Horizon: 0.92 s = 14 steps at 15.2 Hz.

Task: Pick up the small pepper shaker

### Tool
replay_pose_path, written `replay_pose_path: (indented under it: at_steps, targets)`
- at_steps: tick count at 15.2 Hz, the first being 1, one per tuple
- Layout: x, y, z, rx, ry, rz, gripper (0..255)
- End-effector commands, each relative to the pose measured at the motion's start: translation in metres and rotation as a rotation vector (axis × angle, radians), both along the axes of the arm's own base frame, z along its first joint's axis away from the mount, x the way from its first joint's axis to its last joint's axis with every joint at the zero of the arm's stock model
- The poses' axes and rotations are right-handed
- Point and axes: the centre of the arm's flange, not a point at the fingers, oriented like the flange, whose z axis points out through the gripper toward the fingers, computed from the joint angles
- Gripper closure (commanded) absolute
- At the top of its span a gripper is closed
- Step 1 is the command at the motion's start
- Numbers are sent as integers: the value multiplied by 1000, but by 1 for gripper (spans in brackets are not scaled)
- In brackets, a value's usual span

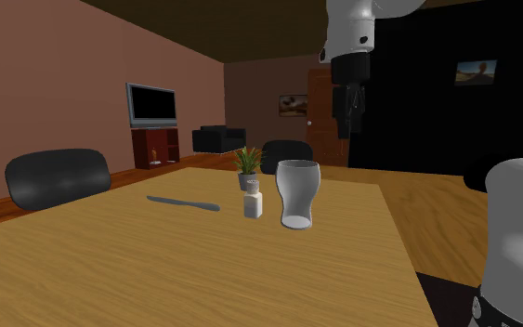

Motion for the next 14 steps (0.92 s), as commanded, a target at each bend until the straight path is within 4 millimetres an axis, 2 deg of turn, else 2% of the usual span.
replay_pose_path:
  at_steps: [1,14]
  targets:
    - [0,0,0,0,0,0,0]
    - [163,28,-77,43,84,29,0]
